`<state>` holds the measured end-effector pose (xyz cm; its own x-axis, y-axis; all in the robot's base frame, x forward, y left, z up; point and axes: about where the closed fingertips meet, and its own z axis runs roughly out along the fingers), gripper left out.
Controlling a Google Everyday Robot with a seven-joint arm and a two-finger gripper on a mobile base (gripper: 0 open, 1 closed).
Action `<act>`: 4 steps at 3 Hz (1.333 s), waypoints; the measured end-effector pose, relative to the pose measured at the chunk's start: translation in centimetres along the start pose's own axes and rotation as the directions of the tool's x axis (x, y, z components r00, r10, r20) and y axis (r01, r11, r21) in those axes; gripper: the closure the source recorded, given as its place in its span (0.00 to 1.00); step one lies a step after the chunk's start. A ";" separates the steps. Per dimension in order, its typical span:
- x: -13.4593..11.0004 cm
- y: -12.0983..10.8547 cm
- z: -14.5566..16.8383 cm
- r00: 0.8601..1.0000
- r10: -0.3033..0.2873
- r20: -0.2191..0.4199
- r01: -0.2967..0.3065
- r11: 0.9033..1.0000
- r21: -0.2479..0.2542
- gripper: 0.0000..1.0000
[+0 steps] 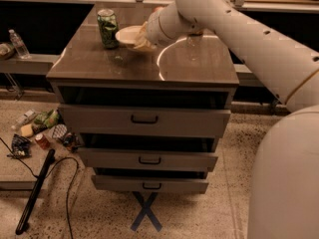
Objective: Move paper bowl near green can
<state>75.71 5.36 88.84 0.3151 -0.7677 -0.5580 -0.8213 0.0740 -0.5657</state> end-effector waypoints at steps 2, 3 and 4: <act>-2.4 1.4 1.7 0.997 -0.011 0.070 0.016 0.998 -0.062 0.51; -3.2 1.6 2.3 0.995 -0.009 0.095 0.016 0.997 -0.073 0.28; -3.7 1.4 1.9 0.993 0.012 0.119 -0.003 0.997 -0.080 0.00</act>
Offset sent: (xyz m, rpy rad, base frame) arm -0.0117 0.0399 -0.0012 0.0549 0.0406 0.1105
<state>74.28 9.54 88.95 0.3595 -0.6855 -0.6331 -0.8576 0.0248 -0.5137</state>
